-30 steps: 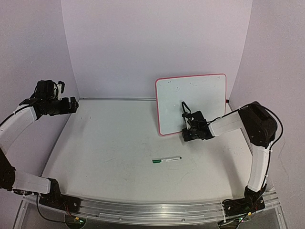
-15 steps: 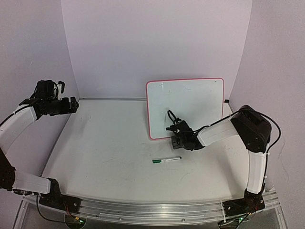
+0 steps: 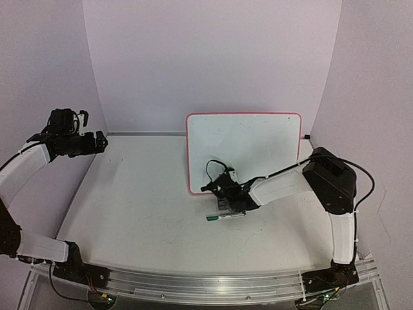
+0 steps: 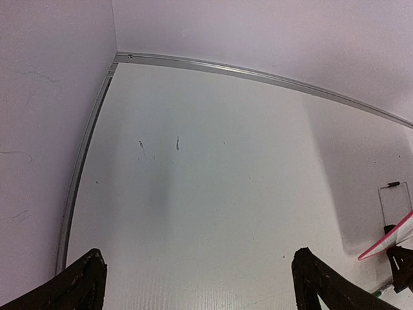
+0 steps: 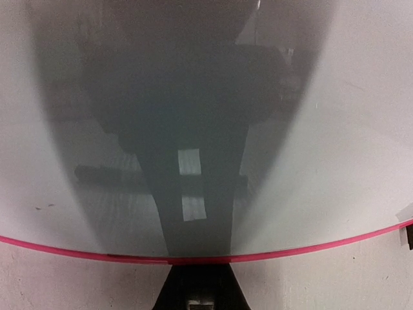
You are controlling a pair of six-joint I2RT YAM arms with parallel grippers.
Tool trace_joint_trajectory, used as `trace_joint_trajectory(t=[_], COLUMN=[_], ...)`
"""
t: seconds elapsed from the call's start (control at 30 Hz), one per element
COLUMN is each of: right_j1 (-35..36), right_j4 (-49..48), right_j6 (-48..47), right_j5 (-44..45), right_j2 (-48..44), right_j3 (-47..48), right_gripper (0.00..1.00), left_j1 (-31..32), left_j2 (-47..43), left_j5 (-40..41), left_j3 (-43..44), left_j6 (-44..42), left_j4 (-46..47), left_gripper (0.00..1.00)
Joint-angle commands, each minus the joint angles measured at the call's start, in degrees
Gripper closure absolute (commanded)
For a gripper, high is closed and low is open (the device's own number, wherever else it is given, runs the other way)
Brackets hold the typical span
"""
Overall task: Write a sentence on the whiteboard
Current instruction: Move the whiteboard to the center of the board, then pick up the whiteboard marker from the center of the board.
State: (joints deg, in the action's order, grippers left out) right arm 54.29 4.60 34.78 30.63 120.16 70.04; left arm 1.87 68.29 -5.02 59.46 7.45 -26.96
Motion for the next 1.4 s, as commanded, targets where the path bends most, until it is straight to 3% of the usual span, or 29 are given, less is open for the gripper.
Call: trace_joint_trajectory(t=[0.0, 0.1, 0.3, 0.57, 0.77, 1.0, 1.37], right_j1=[1.62, 2.00, 2.73, 0.00, -3.50, -3.86, -2.70], right_j4=[2.03, 2.59, 5.01, 4.83, 4.85, 7.30, 9.22], right_j6=[1.59, 0.05, -6.81, -22.52, -29.22, -35.35, -42.17], right_j5=[-2.54, -4.56, -11.22, -33.38, -41.33, -38.68, -30.67], right_j2=[-2.05, -6.63, -15.30, -19.48, -17.40, -13.23, -10.65], right_j3=[1.45, -0.58, -5.60, -11.02, -10.11, -7.78, -6.73], right_gripper=[0.70, 0.54, 0.41, 0.41, 0.38, 0.39, 0.52], left_j1=[-0.09, -0.09, -0.02, 0.14, 1.55, 3.94, 11.51], left_j2=[0.43, 0.51, -0.89, -0.89, -3.70, -6.78, -5.39], left_j5=[-1.22, -1.62, -2.18, -8.67, -9.00, -8.56, -5.88], left_j3=[0.34, 0.20, -0.82, -0.68, -3.62, -5.77, -7.88], left_j6=[0.29, 0.17, 0.01, 6.84, 8.79, 10.07, 13.40], left_j4=[1.18, 1.13, 2.09, 1.37, 0.59, -2.76, -0.55], left_gripper=[0.01, 0.01, 0.01, 0.01, 0.01, 0.01, 0.01])
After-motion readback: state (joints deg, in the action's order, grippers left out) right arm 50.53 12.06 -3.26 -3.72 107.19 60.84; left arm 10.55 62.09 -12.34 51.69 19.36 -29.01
